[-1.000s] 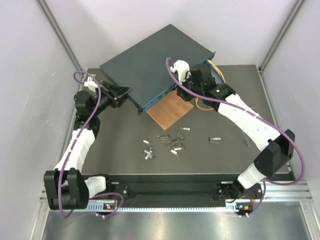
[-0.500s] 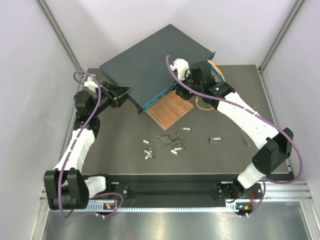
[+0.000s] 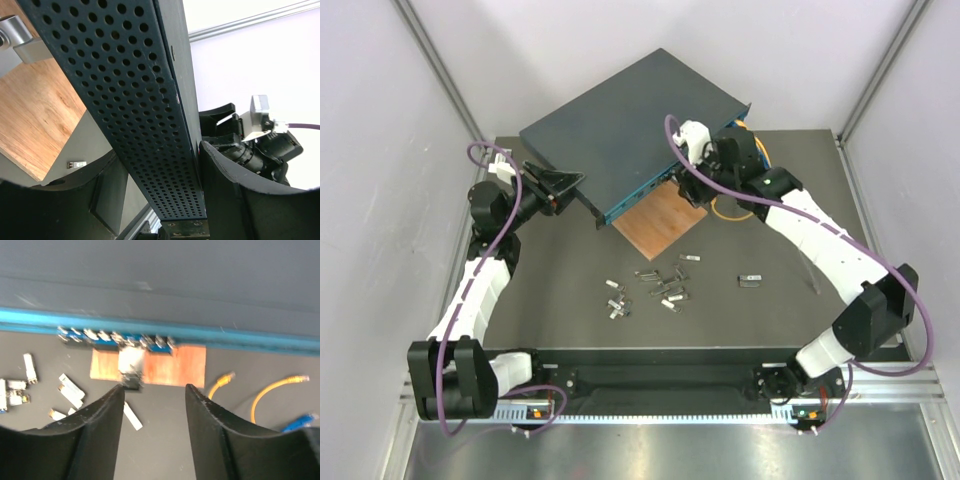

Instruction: Insert the plug into the switch port

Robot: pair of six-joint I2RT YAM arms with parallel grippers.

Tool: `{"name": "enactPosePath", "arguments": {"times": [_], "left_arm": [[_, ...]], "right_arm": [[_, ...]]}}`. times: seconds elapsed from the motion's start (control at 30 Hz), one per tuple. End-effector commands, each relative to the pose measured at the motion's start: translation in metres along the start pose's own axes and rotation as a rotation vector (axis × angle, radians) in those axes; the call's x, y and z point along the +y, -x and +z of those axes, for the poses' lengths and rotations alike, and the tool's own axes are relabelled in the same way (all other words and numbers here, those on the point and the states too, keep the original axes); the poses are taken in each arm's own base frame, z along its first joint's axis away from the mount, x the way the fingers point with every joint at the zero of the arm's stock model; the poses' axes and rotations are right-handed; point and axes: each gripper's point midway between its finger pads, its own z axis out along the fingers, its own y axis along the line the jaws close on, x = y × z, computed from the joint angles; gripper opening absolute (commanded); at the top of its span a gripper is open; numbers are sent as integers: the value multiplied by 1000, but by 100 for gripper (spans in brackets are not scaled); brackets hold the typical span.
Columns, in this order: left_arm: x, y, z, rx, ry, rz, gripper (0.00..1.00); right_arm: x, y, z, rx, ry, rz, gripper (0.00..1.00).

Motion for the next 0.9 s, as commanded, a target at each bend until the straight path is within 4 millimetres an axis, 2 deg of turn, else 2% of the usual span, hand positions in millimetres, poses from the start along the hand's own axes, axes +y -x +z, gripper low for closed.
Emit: {"name": "enactPosePath", "arguments": {"times": [0.0,0.07,0.13,0.23,0.33,0.4,0.47,0.5,0.67,0.87], "left_arm": [[-15,8,3,-16,-41,115,46],[-14,8,3,-15,-38,113,46],[-14,8,3,-15,-39,114,46],[-13,7,4,-12,-36,114,46],[-12,8,4,-13,-34,113,45],[-11,8,4,-12,-32,111,45],[-11,7,4,-11,-32,113,44],[-11,7,4,-11,-33,114,43],[-14,8,3,-13,-39,119,42],[-12,7,4,-12,-36,111,42]], "right_arm": [[-9,-1,-19,-20,-6,-13,53],[-7,-6,-23,-9,4,-14,57],[-7,-12,-26,1,13,-13,57],[-7,-9,-33,-22,14,-2,56],[-8,8,-39,-89,7,25,47],[-8,18,-38,-123,9,60,38],[-7,26,-31,-150,22,87,27],[-5,30,-29,-162,32,112,25],[-6,36,-15,-170,43,148,21],[-4,55,-14,-211,61,181,22]]}}
